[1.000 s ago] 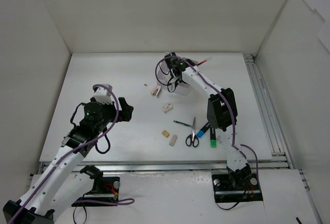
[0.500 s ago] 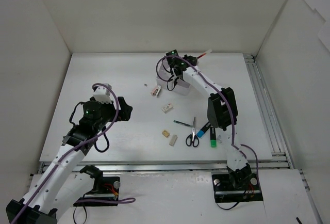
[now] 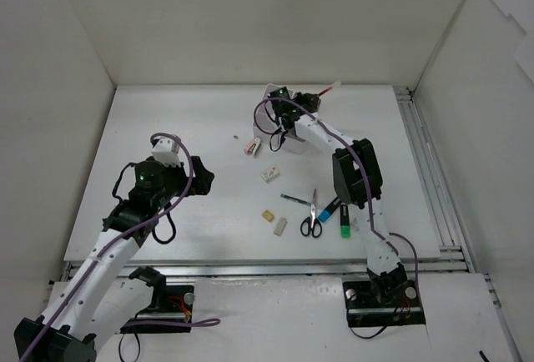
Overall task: Sort the stationery into containers
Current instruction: Place the pen in the storage box.
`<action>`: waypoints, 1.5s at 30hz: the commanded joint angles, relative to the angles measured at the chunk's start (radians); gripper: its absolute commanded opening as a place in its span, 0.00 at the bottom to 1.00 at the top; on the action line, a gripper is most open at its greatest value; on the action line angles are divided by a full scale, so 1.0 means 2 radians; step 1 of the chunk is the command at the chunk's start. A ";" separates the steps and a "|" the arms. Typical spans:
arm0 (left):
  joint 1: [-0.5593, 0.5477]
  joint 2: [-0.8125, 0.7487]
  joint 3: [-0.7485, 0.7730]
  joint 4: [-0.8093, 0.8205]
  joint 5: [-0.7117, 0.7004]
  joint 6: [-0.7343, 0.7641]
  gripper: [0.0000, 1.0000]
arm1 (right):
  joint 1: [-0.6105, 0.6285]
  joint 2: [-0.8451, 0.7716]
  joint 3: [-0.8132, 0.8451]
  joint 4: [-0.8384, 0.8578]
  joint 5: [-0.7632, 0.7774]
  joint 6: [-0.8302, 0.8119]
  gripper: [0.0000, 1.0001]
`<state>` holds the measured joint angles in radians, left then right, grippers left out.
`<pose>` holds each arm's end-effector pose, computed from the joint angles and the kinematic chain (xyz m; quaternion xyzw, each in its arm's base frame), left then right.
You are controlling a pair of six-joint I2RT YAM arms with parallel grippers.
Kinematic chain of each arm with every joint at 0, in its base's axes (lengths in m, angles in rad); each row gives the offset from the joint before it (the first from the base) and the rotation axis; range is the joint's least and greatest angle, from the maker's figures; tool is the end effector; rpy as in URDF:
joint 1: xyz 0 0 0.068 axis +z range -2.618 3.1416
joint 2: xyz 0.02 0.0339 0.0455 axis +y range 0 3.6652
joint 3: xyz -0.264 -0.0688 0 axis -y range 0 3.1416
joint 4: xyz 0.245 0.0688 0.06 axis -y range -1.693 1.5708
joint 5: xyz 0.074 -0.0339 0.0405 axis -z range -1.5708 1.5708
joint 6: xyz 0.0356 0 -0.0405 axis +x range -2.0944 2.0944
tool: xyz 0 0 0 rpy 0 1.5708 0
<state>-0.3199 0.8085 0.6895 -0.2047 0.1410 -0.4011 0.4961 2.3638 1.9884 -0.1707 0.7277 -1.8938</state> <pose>0.1804 -0.0650 0.3002 0.0082 0.8108 -0.2590 0.5249 0.4897 0.2381 0.2125 -0.6936 0.4613 -0.5322 0.1512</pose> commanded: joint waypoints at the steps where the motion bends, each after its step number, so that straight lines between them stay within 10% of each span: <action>1: 0.007 -0.003 0.007 0.034 0.012 0.007 0.99 | 0.007 0.000 -0.014 0.012 0.020 -0.016 0.00; 26: 0.020 -0.012 0.010 0.023 0.032 0.008 0.99 | 0.027 -0.009 -0.017 0.012 0.012 0.017 0.32; 45: 0.020 -0.045 0.043 0.034 0.077 -0.005 0.99 | 0.073 -0.185 0.025 0.018 -0.066 0.233 0.52</action>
<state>-0.2867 0.7364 0.7021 -0.2012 0.2707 -0.3988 0.6300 2.2013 2.0056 -0.1783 0.6258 -1.6012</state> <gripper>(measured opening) 0.996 0.515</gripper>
